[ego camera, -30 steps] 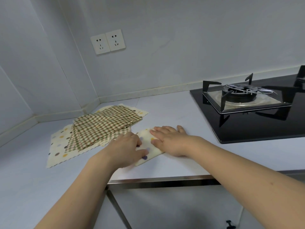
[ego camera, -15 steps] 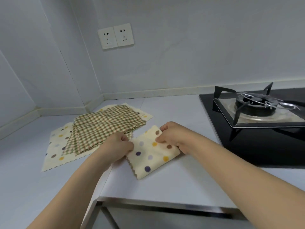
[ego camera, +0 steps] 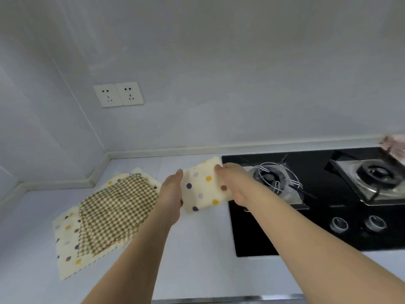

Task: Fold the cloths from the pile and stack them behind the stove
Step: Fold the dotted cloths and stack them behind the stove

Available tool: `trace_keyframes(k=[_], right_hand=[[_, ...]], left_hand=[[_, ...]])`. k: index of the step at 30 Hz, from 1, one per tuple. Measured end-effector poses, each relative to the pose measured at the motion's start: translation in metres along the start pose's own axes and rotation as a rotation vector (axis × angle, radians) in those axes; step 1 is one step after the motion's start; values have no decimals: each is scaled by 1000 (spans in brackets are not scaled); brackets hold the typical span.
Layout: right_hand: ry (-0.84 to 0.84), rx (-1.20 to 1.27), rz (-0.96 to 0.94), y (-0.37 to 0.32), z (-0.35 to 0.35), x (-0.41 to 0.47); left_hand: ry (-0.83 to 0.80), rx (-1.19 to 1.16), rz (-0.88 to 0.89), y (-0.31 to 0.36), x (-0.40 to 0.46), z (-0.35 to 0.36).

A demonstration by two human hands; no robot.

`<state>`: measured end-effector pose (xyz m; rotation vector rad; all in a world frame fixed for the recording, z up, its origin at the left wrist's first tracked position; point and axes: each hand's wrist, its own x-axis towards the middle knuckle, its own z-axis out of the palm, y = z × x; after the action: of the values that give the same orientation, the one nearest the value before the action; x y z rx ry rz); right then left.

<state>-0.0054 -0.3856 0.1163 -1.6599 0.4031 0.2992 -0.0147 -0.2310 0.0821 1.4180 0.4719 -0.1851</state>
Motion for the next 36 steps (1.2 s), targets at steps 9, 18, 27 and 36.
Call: trace_keyframes(k=[9,18,27,36], right_hand=[[310,-64,-82,-24,-162,-23],[326,12,-13,-5,-332,2],[448,70,41,23,-473,39],[486,75,43,48,-676,73]], left_hand=[[-5,309,308,35,-55,178],[-86,351,256,16,-63,353],[-199,409,209,-11,-35,502],[-254,358,125,-35,-71,698]])
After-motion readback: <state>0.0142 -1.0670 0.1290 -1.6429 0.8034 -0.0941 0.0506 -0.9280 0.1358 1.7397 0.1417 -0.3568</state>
